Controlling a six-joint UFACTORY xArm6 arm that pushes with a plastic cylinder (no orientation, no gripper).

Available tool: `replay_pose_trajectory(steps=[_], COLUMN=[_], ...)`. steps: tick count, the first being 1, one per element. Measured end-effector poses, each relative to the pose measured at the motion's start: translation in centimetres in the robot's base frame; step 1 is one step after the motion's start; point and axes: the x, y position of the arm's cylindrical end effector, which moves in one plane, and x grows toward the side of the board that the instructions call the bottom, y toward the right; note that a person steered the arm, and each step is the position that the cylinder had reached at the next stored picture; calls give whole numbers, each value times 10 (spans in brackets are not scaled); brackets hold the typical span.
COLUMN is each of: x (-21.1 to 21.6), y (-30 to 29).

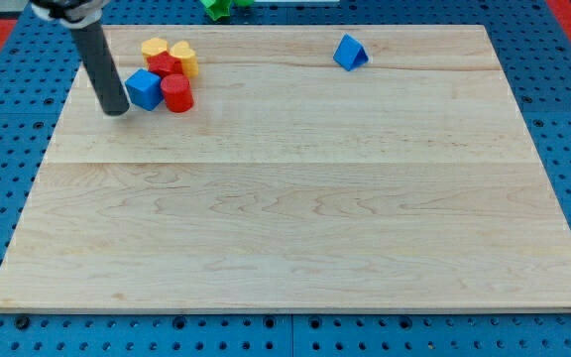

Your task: Push the blue triangle to the top center of the board

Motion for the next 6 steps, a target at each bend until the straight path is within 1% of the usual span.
replay_pose_trajectory(steps=[1,2,3,4,5,6], x=[17,-46,-84,-94,-134,-136], y=[86,198,296,377,389,304])
